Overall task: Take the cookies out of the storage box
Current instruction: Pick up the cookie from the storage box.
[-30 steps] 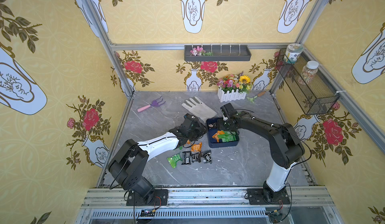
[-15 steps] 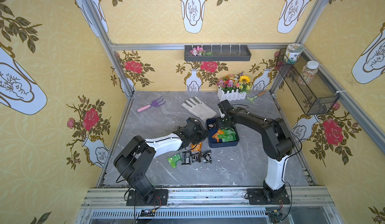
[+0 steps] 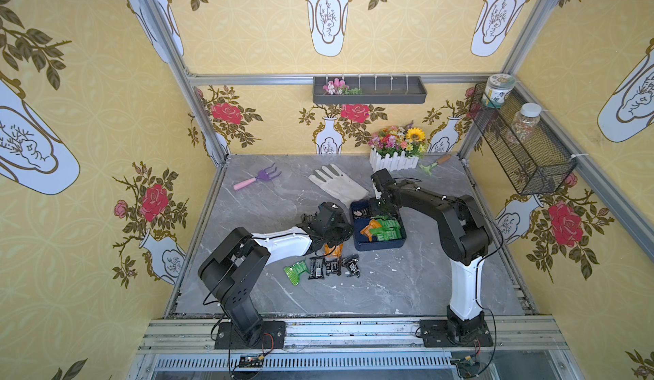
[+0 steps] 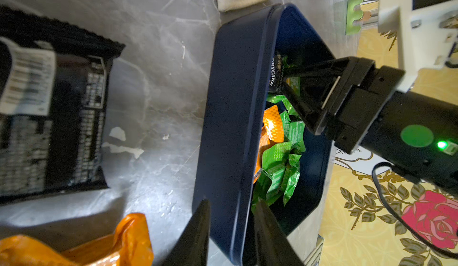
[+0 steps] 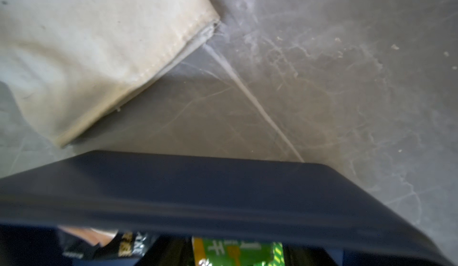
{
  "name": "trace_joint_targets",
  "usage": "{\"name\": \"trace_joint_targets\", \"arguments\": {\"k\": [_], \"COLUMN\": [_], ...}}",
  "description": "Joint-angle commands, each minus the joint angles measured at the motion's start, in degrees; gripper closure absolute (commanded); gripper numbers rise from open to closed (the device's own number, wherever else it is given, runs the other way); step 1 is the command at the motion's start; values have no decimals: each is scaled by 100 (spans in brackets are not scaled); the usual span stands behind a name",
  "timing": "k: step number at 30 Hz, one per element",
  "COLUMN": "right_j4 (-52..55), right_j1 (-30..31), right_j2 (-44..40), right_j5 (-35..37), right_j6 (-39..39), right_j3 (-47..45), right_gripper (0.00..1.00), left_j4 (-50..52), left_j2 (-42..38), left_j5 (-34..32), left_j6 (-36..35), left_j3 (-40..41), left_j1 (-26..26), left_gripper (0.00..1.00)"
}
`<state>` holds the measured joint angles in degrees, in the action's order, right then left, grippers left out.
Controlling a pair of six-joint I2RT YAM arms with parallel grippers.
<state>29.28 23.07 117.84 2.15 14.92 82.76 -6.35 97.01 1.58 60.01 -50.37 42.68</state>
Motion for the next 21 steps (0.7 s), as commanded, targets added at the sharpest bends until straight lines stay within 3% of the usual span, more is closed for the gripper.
{"name": "trace_joint_targets", "arguments": {"k": [1, 11, 16, 21], "right_j4": [97, 112, 212, 400], "right_j1": [-15, -15, -25, 22], "right_j2": [67, -35, -577, -1202], "right_j5": [-40, -32, 366, 305], "right_j6": [-15, 1, 30, 58], "right_j3": [39, -23, -102, -204], "right_gripper": [44, 56, 59, 60], "left_j4": [-110, -113, -54, -36], "left_j2": [46, 16, -71, -278], "left_j5": [57, 18, -41, -290], "left_j6": [-7, -17, -205, -300], "left_j3": [-8, -60, -140, -135], "left_j1": [3, 4, 4, 4], "left_gripper": [66, 66, 55, 49]}}
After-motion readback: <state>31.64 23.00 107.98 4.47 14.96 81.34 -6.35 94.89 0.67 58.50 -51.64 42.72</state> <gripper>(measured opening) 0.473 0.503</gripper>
